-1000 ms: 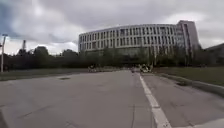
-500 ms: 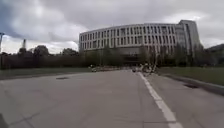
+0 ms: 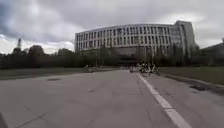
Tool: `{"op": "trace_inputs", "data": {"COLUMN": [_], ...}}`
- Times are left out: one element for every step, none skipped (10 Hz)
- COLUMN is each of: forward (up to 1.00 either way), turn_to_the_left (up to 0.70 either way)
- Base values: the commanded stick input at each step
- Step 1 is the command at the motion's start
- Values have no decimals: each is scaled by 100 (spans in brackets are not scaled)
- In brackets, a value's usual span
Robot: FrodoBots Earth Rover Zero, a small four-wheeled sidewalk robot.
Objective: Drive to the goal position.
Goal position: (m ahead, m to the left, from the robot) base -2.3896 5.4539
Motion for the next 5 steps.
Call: {"op": "trace_inputs", "data": {"forward": [100,100,100,100,100], "turn_to_the_left": [0,0,1,2,-11]}}
